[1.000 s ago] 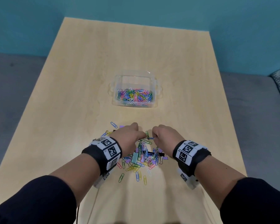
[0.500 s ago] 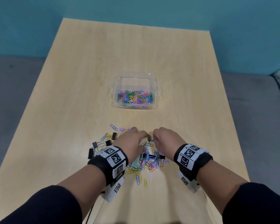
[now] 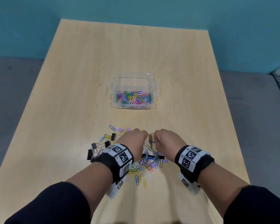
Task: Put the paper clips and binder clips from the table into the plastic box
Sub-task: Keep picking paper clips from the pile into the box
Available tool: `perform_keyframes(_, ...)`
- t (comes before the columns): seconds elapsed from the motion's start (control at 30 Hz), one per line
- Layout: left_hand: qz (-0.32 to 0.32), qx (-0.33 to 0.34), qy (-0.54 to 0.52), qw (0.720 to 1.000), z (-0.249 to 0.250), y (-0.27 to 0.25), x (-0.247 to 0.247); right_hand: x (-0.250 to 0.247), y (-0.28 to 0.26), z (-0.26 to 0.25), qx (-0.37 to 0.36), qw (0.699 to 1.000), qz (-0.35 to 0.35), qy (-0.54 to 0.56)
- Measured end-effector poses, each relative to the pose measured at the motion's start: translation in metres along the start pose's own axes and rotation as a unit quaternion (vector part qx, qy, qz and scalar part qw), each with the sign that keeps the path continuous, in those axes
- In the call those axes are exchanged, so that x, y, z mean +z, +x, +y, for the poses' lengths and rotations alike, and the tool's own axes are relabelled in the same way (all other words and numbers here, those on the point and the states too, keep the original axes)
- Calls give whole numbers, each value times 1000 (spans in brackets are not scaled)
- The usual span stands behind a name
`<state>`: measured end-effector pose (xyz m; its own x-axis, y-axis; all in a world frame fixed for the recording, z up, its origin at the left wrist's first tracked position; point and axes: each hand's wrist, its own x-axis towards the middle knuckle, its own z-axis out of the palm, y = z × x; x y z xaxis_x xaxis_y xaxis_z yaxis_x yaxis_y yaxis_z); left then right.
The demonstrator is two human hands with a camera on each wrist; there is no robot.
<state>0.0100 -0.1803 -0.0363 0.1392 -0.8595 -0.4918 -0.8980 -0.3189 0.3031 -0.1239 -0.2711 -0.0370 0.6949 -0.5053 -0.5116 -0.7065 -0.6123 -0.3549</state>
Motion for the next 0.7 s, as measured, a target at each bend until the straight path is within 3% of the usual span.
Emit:
perform_keyframes(0.13,-9,-18,-31,999,-6,5,-8,-6,-1,5,18,998,14,57)
perform_keyframes(0.23,16,-74,-152,985,-14,3,-15,-14,0,6,60,988,33,136)
perform_keyframes(0.33,49,-135,-400,905,-27,3,-30,-28,7,3,81,966,48,239)
perform_keyframes(0.43,84,-140,-510,844,-42,6,-58,-51,21,-7,95,936,60,332)
perform_keyframes(0.5,124,-138,-534,824,-50,15,-80,-71,34,-16,77,937,81,332)
perform_keyframes(0.7,235,-162,-519,806,-59,45,-126,-117,79,-46,29,965,142,219)
